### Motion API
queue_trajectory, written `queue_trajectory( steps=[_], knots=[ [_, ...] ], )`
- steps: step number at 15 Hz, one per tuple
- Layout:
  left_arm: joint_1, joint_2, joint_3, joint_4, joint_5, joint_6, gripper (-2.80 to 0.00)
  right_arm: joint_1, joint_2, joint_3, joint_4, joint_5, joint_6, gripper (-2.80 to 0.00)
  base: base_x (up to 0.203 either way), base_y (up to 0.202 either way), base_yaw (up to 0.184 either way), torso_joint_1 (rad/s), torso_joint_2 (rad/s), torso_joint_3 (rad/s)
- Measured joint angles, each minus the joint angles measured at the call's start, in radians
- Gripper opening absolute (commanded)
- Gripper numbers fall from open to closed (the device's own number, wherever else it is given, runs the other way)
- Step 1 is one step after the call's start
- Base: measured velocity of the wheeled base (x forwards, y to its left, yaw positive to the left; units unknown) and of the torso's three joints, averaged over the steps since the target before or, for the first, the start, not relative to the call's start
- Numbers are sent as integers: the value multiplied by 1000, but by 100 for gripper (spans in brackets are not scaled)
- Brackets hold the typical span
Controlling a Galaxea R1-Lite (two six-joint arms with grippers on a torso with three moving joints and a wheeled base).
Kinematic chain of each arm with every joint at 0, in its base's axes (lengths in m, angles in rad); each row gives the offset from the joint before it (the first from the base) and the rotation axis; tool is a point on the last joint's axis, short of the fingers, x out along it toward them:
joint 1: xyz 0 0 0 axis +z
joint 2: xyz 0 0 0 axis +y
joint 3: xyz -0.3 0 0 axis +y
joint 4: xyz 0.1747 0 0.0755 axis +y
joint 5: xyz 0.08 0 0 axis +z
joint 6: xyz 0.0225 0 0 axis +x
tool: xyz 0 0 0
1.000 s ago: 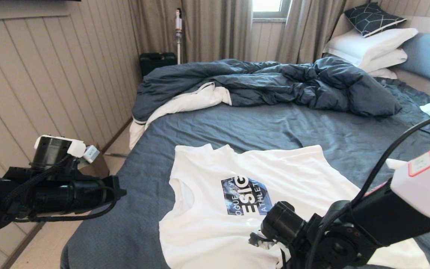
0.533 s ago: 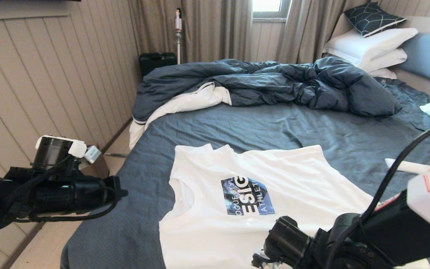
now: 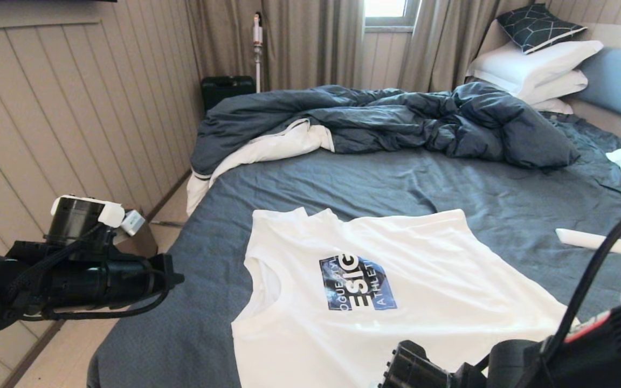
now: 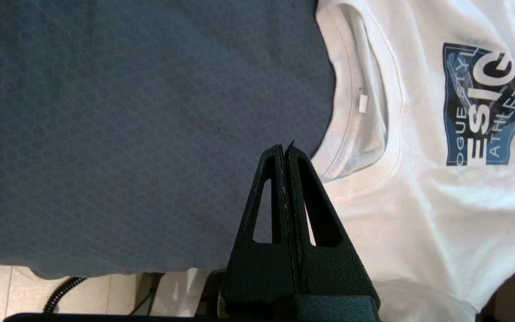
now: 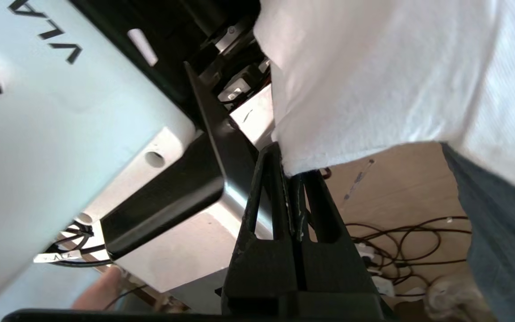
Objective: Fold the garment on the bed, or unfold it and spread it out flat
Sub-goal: Unford the white T-shirt
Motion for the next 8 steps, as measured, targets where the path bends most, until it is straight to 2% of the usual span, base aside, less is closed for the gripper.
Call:
queue_trajectory(
  steps=[3,4,8],
  knots=[
    [0,0,0,0,0,0,-280,23,16,-20,0,0,2,-280,0,0,0,0,0,0],
    [0,0,0,-1,0,0,-280,23,20,-26,0,-1,2,0,0,0,0,0,0,0],
    [0,0,-1,0,0,0,-280,49,23,-25,0,-5,0,0,0,0,0,0,0,0]
  ],
)
